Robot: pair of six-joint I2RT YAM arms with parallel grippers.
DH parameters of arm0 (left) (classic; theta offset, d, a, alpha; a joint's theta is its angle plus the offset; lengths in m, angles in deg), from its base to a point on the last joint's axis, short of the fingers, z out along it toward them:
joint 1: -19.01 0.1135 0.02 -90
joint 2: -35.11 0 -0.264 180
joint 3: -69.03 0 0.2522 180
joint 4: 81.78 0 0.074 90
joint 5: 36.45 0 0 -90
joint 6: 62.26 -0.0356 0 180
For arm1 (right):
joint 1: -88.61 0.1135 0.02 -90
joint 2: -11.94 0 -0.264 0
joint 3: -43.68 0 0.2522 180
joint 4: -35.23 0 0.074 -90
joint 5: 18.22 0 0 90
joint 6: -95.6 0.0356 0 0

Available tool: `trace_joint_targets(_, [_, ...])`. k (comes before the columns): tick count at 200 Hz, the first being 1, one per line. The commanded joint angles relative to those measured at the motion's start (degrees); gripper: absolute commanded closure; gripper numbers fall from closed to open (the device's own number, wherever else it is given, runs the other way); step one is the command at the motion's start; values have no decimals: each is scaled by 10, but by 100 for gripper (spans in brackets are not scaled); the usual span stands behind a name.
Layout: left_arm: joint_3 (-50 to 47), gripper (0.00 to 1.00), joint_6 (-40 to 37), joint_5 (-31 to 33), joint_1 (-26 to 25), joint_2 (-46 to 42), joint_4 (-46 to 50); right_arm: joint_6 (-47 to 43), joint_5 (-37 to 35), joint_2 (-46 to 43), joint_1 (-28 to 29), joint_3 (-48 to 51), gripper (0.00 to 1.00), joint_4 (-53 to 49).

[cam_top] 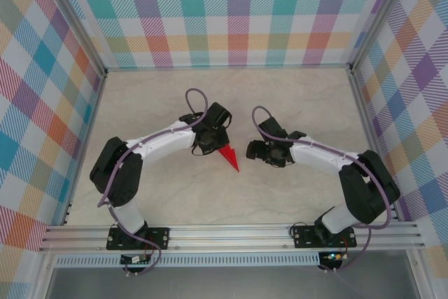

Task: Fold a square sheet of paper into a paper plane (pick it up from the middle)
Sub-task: Turn over a paper plane at the center of the table.

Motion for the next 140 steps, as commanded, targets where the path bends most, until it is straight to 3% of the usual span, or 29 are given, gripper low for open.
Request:
trace_joint_targets(1, [-15, 100, -59, -56, 5, -44, -77, 22, -18, -47, -8, 1, 14, -17])
trace_joint_targets(37, [-63, 100, -92, -165, 29, -69, -201, 36, 40, -120, -38, 7, 14, -23])
trace_joint_targets(70, [-106, 100, -89, -213, 45, -59, -275, 28, 57, -156, -44, -5, 14, -40])
trace_joint_targets(91, [-118, 100, -87, -246, 47, -29, -313, 14, 87, -154, -44, -7, 15, -27])
trace_joint_targets(140, [-142, 100, -79, -297, 56, 42, -386, -17, 185, -96, -35, -11, 30, 32])
